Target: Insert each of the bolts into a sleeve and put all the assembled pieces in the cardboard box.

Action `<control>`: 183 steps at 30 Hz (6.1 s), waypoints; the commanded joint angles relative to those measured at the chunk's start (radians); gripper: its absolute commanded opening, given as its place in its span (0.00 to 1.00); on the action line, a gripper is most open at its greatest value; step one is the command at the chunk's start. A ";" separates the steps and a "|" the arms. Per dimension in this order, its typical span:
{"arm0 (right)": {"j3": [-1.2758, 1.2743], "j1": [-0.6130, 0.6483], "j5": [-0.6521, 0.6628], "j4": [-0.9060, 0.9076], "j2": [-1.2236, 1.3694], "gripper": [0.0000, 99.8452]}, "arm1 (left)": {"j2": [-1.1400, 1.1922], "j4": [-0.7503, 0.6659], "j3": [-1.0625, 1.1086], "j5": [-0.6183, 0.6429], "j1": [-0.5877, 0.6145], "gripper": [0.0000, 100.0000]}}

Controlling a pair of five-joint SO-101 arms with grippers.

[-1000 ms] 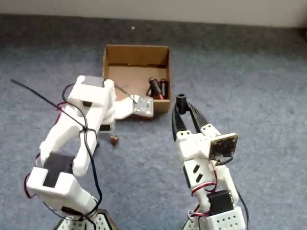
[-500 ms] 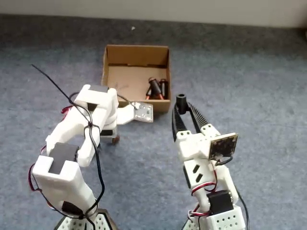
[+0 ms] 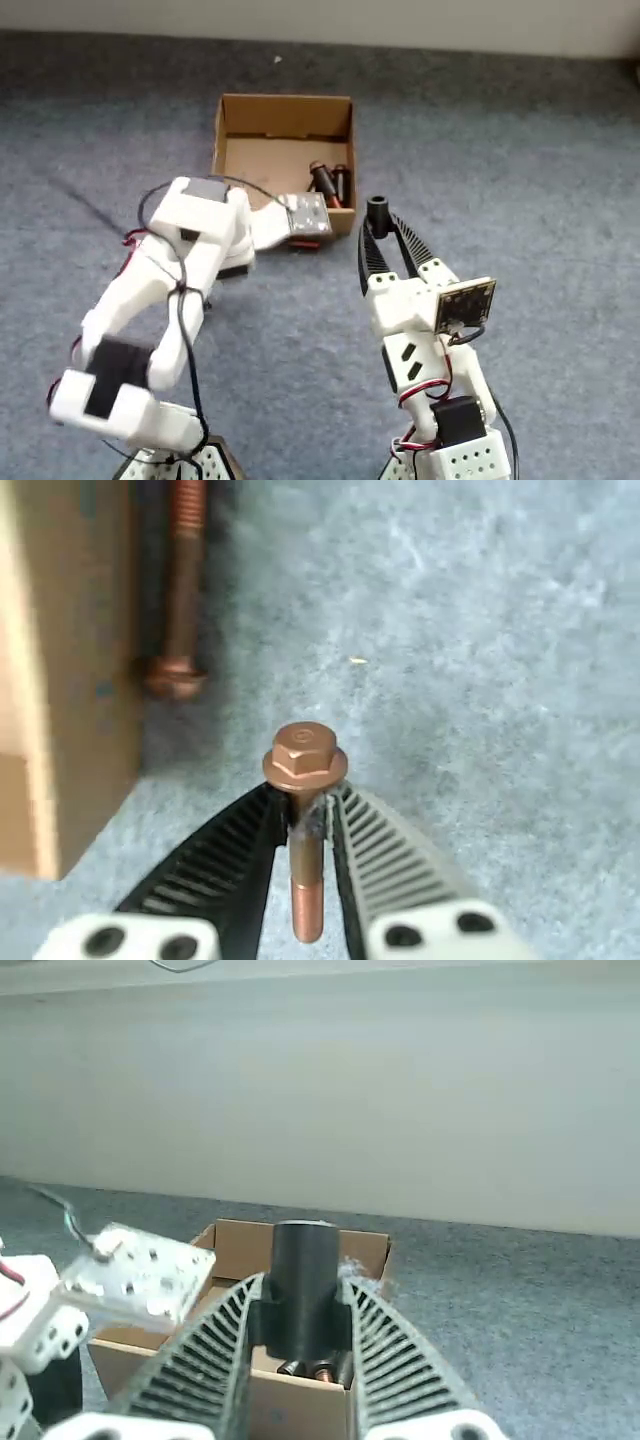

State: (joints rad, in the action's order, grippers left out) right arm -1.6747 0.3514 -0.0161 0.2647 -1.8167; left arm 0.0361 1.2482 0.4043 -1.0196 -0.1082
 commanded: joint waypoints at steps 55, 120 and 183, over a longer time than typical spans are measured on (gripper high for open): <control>-0.101 0.390 -0.008 -0.093 -0.019 0.00 | -1.440 -0.528 0.421 1.318 -0.335 0.01; -0.093 0.409 0.149 -0.268 -0.019 0.00 | -1.440 -0.374 0.430 1.318 -0.337 0.19; 0.753 0.120 0.178 -0.509 1.463 0.00 | -1.847 -0.364 1.132 1.140 0.441 0.02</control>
State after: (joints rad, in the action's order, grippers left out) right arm -1.0533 0.4879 0.0959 -0.1097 -0.5754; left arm -1.8006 0.9106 1.5290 0.1297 0.3199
